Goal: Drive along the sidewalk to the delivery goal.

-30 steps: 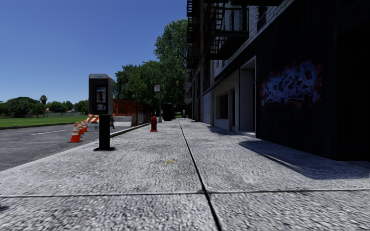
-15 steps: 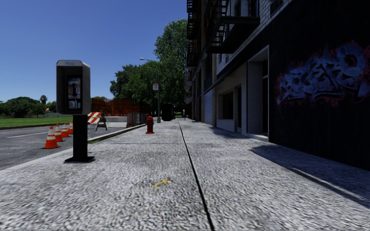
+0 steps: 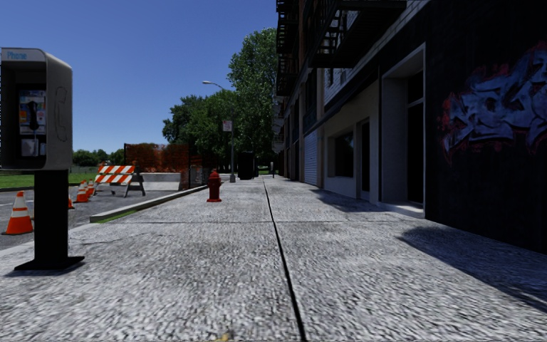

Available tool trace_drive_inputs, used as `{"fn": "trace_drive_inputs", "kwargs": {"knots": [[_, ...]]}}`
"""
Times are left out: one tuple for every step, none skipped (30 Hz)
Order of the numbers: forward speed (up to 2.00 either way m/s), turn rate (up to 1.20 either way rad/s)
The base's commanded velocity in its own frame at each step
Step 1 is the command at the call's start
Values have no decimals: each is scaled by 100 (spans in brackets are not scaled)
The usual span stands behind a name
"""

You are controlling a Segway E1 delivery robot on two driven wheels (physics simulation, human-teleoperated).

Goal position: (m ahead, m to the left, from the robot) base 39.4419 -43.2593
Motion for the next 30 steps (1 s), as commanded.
{"fn": "trace_drive_inputs", "kwargs": {"knots": [[200, 0], [200, 0], [200, 0], [200, 0], [200, 0], [200, 0], [200, 0], [200, 0], [200, 0], [200, 0], [200, 0], [200, 0], [200, 0], [200, 0], [200, 0], [200, 0], [200, 0], [200, 0], [200, 0], [200, 0], [200, 0], [200, 0], [200, 0], [200, 0], [200, 0], [200, 0], [200, 0], [200, 0], [200, 0], [200, 0]]}}
